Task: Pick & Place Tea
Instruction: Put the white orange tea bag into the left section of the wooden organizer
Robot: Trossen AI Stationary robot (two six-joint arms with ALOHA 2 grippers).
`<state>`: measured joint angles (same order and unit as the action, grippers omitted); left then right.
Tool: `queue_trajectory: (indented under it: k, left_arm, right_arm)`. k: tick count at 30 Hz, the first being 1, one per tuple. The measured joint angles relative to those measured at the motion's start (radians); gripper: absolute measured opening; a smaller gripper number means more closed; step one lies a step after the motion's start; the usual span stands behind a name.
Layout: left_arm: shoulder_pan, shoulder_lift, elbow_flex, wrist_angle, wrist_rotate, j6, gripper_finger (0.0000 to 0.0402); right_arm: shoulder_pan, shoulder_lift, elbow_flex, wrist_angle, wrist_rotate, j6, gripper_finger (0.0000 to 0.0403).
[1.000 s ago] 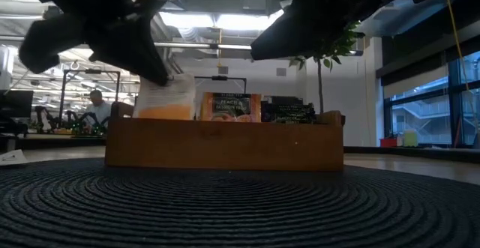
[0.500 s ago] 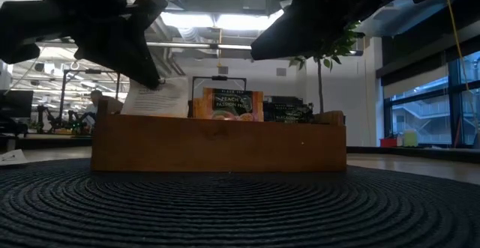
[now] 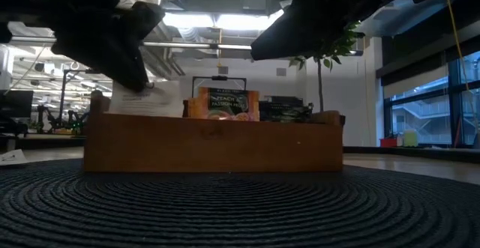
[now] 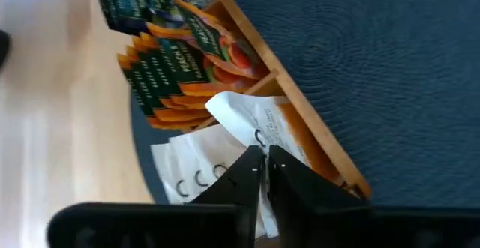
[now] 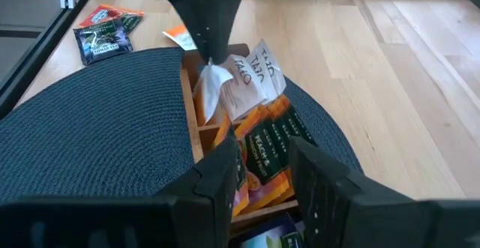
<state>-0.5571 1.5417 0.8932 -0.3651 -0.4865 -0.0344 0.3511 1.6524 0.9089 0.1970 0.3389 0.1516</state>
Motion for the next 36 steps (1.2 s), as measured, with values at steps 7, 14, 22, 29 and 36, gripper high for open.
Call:
queue_trajectory:
  k: [7, 14, 22, 29, 36]
  left_arm:
    - [0.003, -0.004, 0.000, -0.004, -0.003, -0.008, 0.0047]
    - [0.003, -0.028, 0.000, 0.001, 0.000, -0.059, 0.0049]
    - [0.039, -0.066, 0.000, 0.002, -0.021, -0.394, 0.0049]
    - [0.083, -0.066, 0.000, 0.003, 0.086, -0.486, 0.0050]
    - [0.128, -0.066, 0.000, -0.001, 0.222, -0.717, 0.0103]
  right_arm:
    - [0.000, 0.000, 0.000, 0.000, 0.000, 0.000, 0.0126]
    - [0.000, 0.000, 0.000, 0.000, 0.000, 0.000, 0.0126]
    - [0.000, 0.000, 0.000, 0.000, 0.000, 0.000, 0.0126]
    - [0.000, 0.000, 0.000, 0.000, 0.000, 0.001, 0.0126]
    - [0.000, 0.000, 0.000, 0.000, 0.000, 0.001, 0.0126]
